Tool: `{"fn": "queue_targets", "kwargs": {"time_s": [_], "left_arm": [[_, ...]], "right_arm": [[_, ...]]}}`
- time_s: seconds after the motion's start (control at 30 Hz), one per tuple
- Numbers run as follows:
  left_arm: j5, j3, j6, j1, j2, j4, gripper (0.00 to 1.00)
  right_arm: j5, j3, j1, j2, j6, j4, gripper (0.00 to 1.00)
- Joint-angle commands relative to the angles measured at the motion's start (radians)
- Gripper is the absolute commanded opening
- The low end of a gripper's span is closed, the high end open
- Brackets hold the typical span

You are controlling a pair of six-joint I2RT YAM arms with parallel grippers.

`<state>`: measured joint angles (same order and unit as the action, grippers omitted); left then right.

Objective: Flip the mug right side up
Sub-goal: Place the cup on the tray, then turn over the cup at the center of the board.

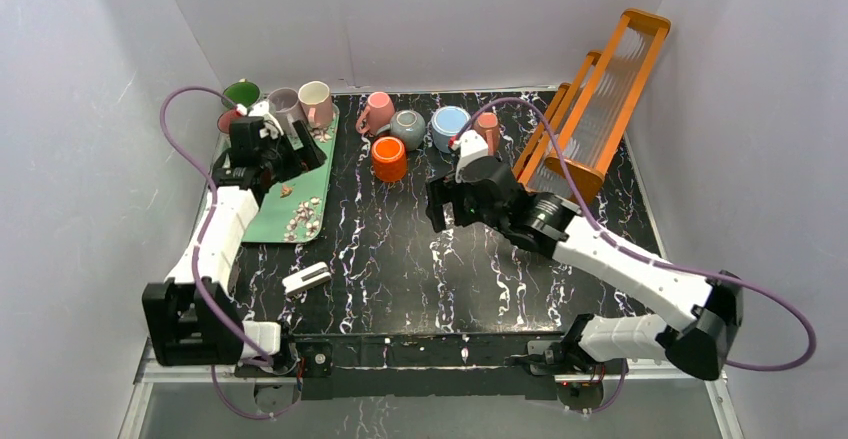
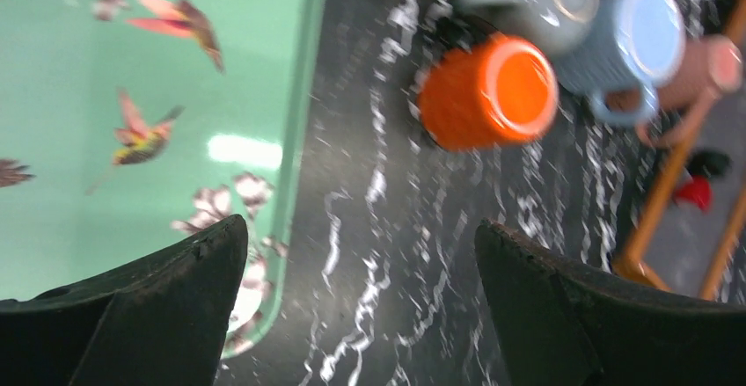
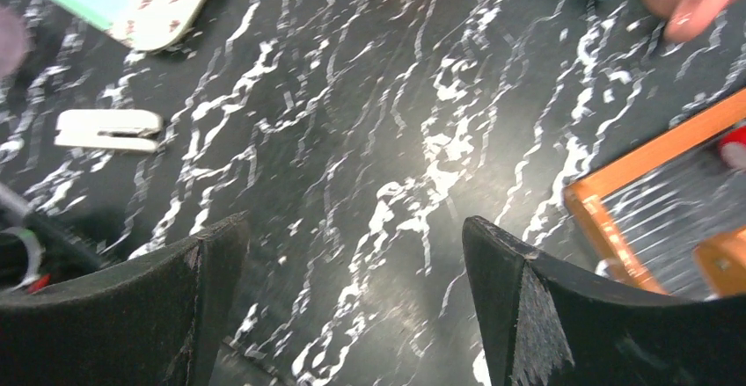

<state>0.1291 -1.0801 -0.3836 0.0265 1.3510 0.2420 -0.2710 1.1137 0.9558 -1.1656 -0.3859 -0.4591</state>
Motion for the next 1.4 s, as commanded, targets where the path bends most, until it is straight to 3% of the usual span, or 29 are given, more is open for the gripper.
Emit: {"fn": "queue_targets", "kwargs": {"time_s": [0.0, 0.23, 0.47, 0.77, 1.1, 1.37], "left_arm": [[0.204, 0.067, 0.059, -0.074, -0.167, 0.060, 0.98], [0.354, 0.221, 0.129, -0.192, -0.338, 0.042, 0.98], [0.275, 0.388, 0.160, -0.227, -0.543, -0.029, 0.98], [0.119, 0.373, 0.174, -0.244, -0.636, 0.047, 0.98], [0.109, 0.348, 0.189, -0.259, -0.642, 0.079, 0.98], [0.092, 0.341, 0.198, -0.260, -0.657, 0.092, 0.98]], "right_arm": [[-0.189, 0.095, 0.001, -0.108, 0.125, 0.085, 0.99], [-0.311, 0.194, -0.068, -0.338, 0.331, 0.166, 0.99], [-0.178, 0.321, -0.236, -0.540, 0.381, 0.179, 0.87], [-0.170, 0.472, -0.325, -0.752, 0.466, 0.206, 0.63], [-0.026, 0.566, -0.409, -0.866, 0.427, 0.190, 0.63], [-0.035, 0.579, -0.418, -0.935, 0.460, 0.204, 0.60]]}}
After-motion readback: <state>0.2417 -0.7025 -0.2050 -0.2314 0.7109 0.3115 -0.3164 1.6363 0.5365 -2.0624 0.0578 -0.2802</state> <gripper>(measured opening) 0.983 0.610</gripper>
